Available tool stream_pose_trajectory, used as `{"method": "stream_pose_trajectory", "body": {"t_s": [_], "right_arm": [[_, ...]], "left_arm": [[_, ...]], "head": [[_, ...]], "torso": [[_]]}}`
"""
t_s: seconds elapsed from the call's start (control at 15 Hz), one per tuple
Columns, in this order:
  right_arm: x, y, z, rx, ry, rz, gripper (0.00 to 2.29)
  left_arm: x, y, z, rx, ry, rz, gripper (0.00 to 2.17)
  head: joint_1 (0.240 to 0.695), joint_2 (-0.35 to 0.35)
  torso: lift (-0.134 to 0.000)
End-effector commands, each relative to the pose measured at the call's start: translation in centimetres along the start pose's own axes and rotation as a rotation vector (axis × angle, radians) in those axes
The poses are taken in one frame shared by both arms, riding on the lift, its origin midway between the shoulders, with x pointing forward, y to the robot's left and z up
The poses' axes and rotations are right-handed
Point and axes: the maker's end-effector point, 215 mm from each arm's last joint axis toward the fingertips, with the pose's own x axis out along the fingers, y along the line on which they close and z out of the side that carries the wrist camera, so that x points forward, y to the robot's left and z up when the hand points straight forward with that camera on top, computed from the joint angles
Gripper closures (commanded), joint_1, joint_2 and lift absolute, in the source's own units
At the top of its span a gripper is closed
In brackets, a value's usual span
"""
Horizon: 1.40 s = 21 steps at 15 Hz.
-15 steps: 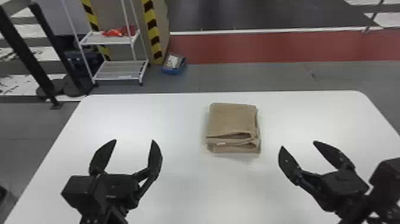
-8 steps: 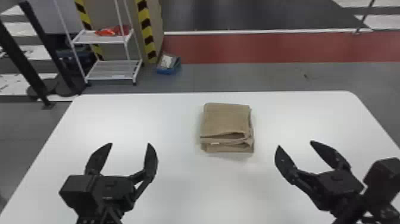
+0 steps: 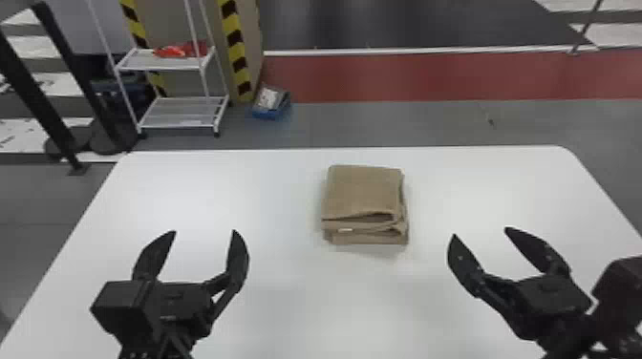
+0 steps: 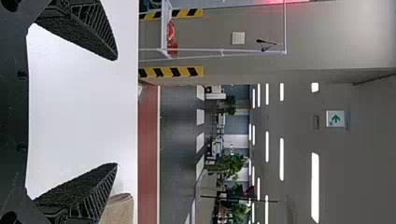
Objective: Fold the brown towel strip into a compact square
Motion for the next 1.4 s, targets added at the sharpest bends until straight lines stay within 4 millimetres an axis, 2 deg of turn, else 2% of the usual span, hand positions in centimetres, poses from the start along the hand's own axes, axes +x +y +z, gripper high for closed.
{"method": "stream_pose_trajectory", "body": {"t_s": [0.0, 0.6, 1.33], "right_arm": [[-0.35, -0.4, 0.13, 0.003, -0.008, -0.008, 0.09], [-0.97, -0.91, 1.04, -0.003, -0.028, -0.019, 0.09], [-1.19, -0.93, 1.12, -0.003, -0.031, -0.022, 0.09]], "left_arm": [[0.0, 0.13, 0.21, -0.002, -0.007, 0.006, 0.07], [-0.09, -0.25, 0.22, -0.012, -0.016, 0.001, 0.07], [-0.23, -0.74, 0.42, -0.016, -0.022, -0.007, 0.07]], "head": [[0.695, 0.056], [0.695, 0.04], [0.695, 0.029]], "torso": [[-0.108], [-0.108], [-0.108]]}}
